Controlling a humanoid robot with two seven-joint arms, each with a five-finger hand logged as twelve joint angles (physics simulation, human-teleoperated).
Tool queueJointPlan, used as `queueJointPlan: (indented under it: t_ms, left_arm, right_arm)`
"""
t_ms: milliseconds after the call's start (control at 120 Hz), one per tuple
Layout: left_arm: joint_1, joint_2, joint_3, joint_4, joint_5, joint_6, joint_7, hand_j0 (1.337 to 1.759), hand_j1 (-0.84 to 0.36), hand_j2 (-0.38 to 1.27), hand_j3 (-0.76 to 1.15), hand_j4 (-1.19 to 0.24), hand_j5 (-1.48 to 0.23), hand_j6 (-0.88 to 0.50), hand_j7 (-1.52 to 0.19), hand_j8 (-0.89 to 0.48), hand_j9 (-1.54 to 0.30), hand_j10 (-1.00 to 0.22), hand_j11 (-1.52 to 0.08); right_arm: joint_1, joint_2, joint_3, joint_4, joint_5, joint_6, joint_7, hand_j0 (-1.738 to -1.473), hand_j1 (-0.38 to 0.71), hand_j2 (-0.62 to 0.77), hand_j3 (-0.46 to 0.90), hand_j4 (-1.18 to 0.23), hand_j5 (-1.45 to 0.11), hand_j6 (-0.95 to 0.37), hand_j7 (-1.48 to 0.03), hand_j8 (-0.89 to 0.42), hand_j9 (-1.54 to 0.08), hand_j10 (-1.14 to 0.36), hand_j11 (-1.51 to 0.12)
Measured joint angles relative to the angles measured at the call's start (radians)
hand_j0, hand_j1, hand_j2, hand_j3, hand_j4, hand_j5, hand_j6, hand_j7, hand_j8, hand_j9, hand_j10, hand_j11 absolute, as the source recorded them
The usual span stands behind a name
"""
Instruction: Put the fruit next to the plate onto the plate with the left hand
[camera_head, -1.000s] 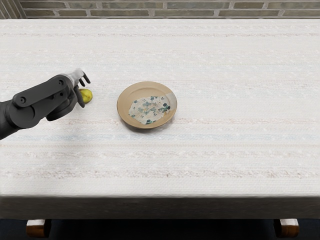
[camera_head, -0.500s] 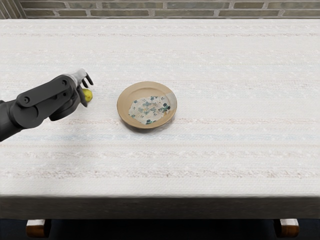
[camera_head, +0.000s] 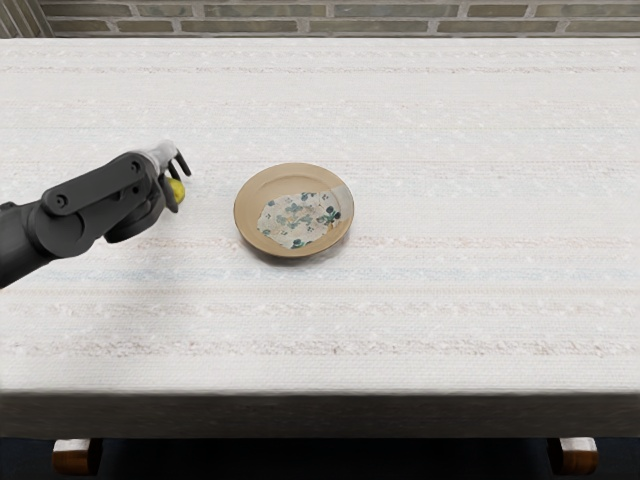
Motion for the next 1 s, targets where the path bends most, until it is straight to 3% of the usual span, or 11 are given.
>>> queueJointPlan:
  t_ms: [367,1000]
  left_arm:
    - [-0.002,0.002,-0.001,0.002,0.003,-0.020,0.000,1.655,-0.28,0.13,0.00,-0.58,-0.71,-0.54,-0.72,-0.47,-0.74,-0.56,-0.74]
    - [-0.005,0.005,0.000,0.001,0.001,-0.045,0.001,1.655,-0.29,0.34,0.00,-0.66,-0.82,-0.58,-0.82,-0.50,-0.84,-0.64,-0.84]
  right_arm:
    - [0.001,0.000,0.000,0.000,0.000,0.000,0.000,-1.658,-0.35,0.00,0.00,0.00,0.00,0.00,0.00,0.00,0.00,0.00,0.00]
    - [0.001,0.000,0.000,0.001,-0.001,0.000,0.000,-1.658,-0.35,0.00,0.00,0.00,0.00,0.00,0.00,0.00,0.00,0.00,0.00]
